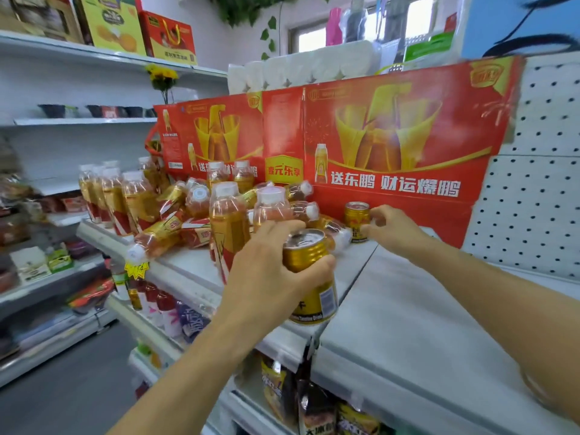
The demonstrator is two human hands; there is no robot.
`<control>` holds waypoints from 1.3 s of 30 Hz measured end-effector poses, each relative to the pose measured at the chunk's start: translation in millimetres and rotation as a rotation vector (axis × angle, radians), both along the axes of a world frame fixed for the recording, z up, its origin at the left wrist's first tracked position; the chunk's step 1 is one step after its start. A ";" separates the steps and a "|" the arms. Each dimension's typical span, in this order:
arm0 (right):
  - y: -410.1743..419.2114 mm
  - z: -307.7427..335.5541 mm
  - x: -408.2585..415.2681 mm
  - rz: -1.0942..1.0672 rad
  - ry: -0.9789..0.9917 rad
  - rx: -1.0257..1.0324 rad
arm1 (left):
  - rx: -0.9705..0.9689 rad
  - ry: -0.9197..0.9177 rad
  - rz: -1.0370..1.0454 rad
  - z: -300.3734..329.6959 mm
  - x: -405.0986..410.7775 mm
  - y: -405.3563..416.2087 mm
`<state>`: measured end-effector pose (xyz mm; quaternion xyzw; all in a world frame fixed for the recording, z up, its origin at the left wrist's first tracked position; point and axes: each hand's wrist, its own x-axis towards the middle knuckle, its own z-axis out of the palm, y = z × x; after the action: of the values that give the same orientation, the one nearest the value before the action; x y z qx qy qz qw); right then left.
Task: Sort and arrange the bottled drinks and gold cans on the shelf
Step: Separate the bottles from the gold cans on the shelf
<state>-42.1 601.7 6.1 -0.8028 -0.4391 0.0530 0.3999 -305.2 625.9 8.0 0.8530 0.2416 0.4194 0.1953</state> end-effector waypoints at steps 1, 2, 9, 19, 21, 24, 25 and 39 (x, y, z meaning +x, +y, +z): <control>0.4 1.6 6.8 -0.004 -0.002 -0.014 | -0.006 0.011 -0.012 -0.5 11.6 -5.4; 0.8 3.5 12.6 -0.001 -0.002 -0.025 | -0.016 0.024 -0.021 -1.6 23.2 -9.1; 25.8 11.3 42.2 0.076 0.020 -0.035 | -0.103 0.134 -0.001 -12.5 98.1 10.0; 93.6 4.4 74.8 -0.017 -0.038 -0.200 | -0.173 0.149 0.023 -26.0 135.7 60.2; 103.5 1.9 73.7 -0.090 -0.136 -0.261 | -0.175 0.145 0.019 -28.4 139.1 63.4; 112.1 -3.3 71.6 -0.171 -0.323 -0.311 | -0.185 0.156 0.013 -31.4 143.7 66.1; 113.2 -4.7 71.4 -0.174 -0.348 -0.304 | -0.187 0.159 0.011 -32.3 144.8 66.8; 22.9 48.3 61.3 -0.084 -0.215 -0.113 | -0.212 0.148 -0.132 -26.1 142.8 63.2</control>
<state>19.2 624.5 54.4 -0.8427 -0.4418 -0.0256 0.3065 -162.4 689.0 -18.2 0.8701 0.2416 0.3138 0.2933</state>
